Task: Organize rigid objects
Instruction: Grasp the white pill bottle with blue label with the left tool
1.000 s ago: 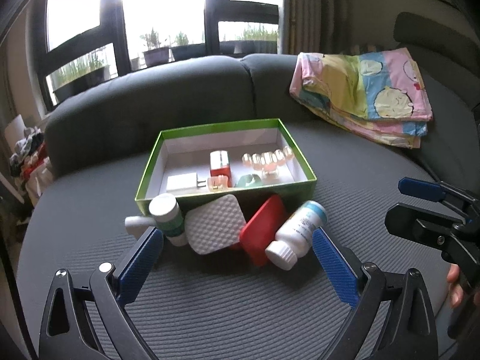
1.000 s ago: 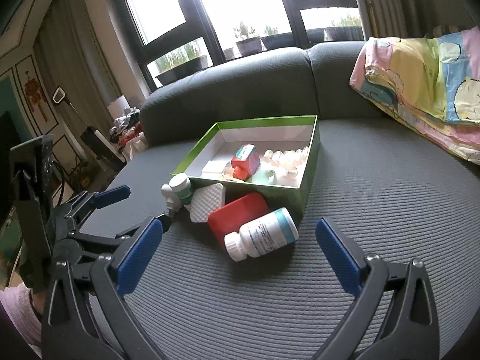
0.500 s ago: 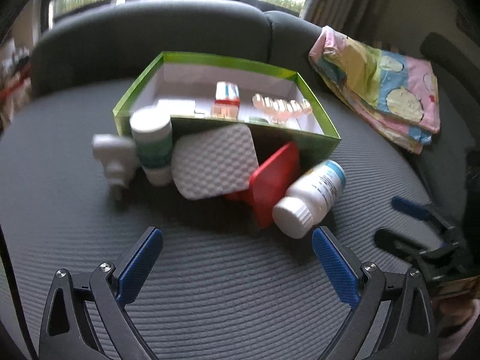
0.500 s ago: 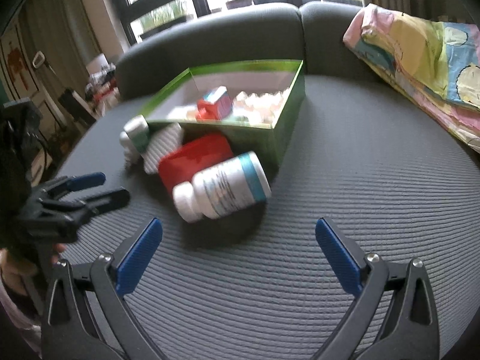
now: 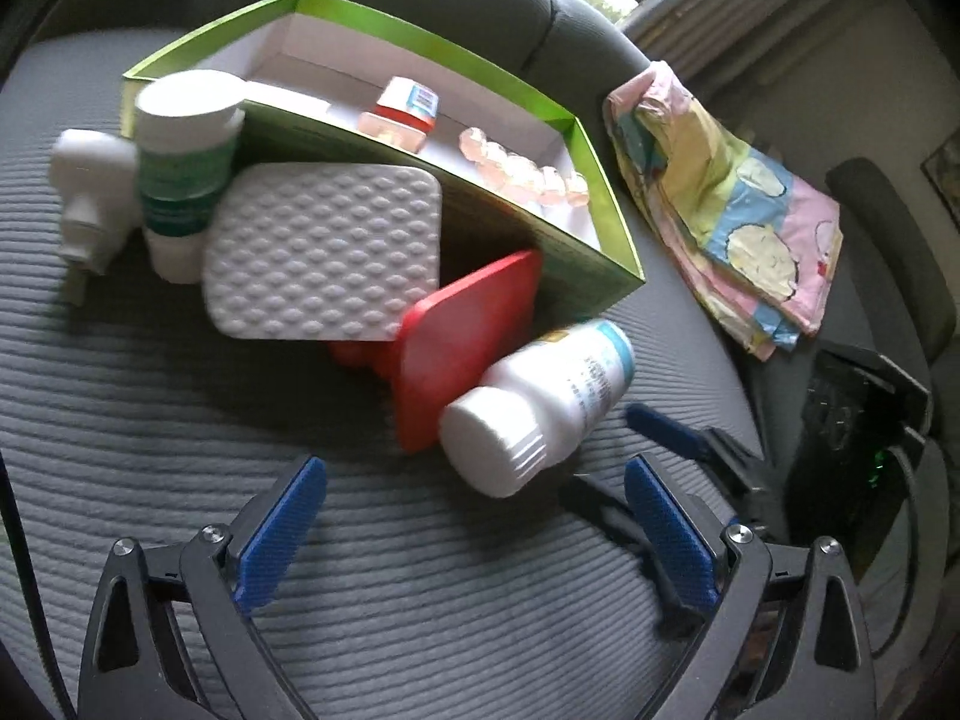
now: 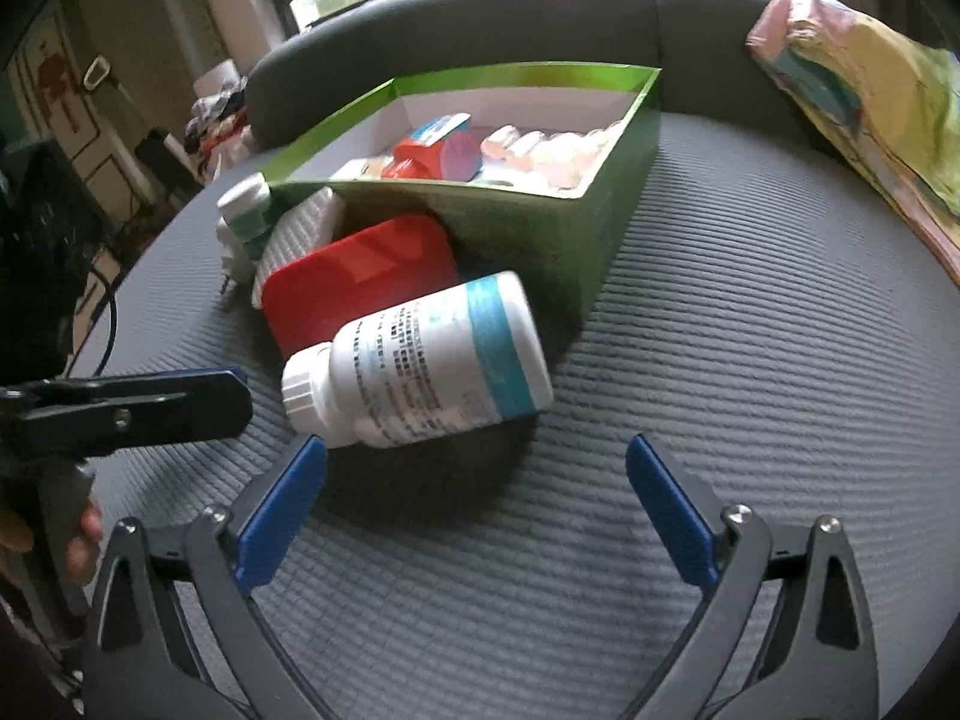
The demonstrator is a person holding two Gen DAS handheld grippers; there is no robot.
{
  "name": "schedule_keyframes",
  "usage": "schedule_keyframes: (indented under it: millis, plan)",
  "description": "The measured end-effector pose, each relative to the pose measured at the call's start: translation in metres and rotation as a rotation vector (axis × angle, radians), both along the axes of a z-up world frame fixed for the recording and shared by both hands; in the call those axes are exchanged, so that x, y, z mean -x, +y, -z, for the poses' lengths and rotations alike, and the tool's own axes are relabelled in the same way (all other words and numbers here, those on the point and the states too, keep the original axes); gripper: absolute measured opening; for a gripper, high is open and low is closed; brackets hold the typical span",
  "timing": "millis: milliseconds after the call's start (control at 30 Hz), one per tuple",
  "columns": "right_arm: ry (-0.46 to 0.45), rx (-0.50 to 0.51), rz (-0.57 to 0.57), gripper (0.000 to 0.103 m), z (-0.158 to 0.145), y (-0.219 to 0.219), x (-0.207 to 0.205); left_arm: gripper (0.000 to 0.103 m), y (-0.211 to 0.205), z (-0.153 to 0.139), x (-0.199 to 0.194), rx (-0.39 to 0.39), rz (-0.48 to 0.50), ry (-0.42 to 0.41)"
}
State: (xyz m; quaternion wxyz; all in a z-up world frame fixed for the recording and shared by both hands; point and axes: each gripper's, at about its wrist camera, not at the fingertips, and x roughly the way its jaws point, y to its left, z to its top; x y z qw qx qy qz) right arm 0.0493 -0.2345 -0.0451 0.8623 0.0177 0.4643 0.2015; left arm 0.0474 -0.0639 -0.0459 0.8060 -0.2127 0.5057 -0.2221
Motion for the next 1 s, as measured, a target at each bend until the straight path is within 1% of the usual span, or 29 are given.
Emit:
schedule_keyframes:
  millis: [167, 233, 300, 400, 533, 667, 767, 833, 900, 1000]
  plan:
    - [-0.002, -0.047, -0.062, 0.095, 0.001, 0.009, -0.009, 0.099, -0.009, 0.0, -0.005, 0.027, 0.019, 0.001]
    - [-0.005, -0.074, -0.076, 0.094, -0.001, 0.009, -0.012, 0.092, -0.011, 0.001, -0.007, 0.039, 0.024, 0.007]
    - [-0.004, -0.097, -0.092, 0.093, -0.002, 0.01, -0.013, 0.091, -0.013, 0.003, -0.009, 0.038, 0.025, 0.012]
    - [-0.003, -0.103, -0.104, 0.091, -0.001, 0.009, -0.014, 0.09, -0.011, 0.007, -0.011, 0.049, 0.007, 0.021]
    - [-0.002, -0.121, -0.119, 0.089, 0.001, 0.007, -0.015, 0.08, -0.007, 0.016, -0.017, 0.074, -0.02, 0.052]
    - [-0.002, -0.131, -0.135, 0.089, 0.003, 0.008, -0.018, 0.08, -0.008, 0.017, -0.018, 0.073, -0.023, 0.052]
    - [-0.012, -0.152, -0.149, 0.084, 0.003, 0.011, -0.014, 0.079, -0.009, 0.017, -0.019, 0.073, -0.015, 0.049]
    - [-0.026, -0.151, -0.143, 0.083, 0.002, 0.013, -0.011, 0.079, -0.009, 0.016, -0.019, 0.072, -0.007, 0.044]
    - [-0.023, -0.166, -0.12, 0.079, 0.004, 0.011, -0.01, 0.077, -0.009, 0.016, -0.018, 0.076, -0.001, 0.044]
    - [-0.033, -0.174, -0.105, 0.078, 0.003, 0.011, -0.004, 0.075, -0.008, 0.014, -0.015, 0.078, 0.011, 0.044]
